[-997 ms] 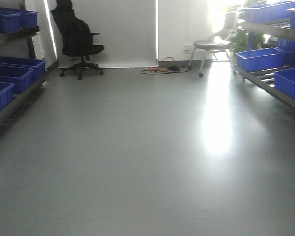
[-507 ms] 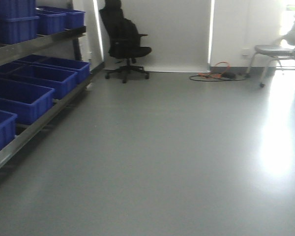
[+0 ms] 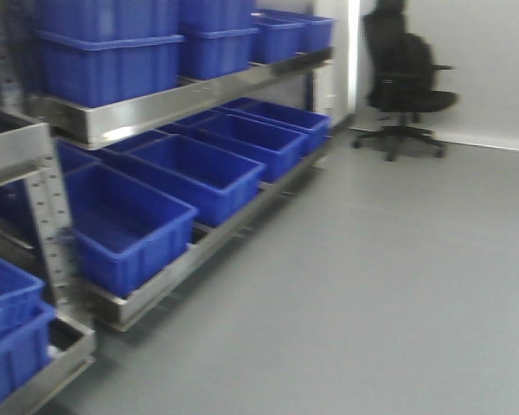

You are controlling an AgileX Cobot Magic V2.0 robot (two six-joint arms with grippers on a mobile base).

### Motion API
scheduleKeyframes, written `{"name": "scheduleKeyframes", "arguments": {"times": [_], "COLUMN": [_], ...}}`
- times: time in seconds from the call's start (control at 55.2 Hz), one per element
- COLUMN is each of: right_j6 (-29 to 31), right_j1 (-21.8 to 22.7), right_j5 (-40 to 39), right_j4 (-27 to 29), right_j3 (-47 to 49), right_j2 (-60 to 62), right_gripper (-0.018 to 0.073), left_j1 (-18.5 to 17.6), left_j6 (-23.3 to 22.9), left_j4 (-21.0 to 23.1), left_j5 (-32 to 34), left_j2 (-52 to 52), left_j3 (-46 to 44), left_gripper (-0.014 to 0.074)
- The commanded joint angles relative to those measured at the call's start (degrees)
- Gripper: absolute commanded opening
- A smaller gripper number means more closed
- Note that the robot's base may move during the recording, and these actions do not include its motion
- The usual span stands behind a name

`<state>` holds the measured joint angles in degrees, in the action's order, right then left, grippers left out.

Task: Pick and sort blue part to right shelf
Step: 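Drive the base up to the shelf of blue bins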

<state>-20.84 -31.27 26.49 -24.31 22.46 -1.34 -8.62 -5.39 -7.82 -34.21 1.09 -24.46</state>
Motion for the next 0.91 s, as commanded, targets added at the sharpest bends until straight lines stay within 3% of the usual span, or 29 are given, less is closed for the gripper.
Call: {"name": "scheduleKeyframes", "arguments": {"times": [0.0,0.888], "right_j6": [0.29,0.29], "right_j1": [0.01,0.01], "right_j5": [-5.3,-5.3], "right_j4": [-1.62,-1.62], "right_j3": [1.47,1.47], "right_j2": [-0.81,-0.81], "right_gripper": [0.0202,0.0202], "left_j1": [-0.42,-0.42], "left_j6": [-0.36,-0.36], "left_j4": [-0.27,-0.27], "left_j5": [5.23,5.23], "left_j2": [0.94,0.94], "left_j3": [-1.5,-1.5], "left_gripper": [0.0314,0.0314]}}
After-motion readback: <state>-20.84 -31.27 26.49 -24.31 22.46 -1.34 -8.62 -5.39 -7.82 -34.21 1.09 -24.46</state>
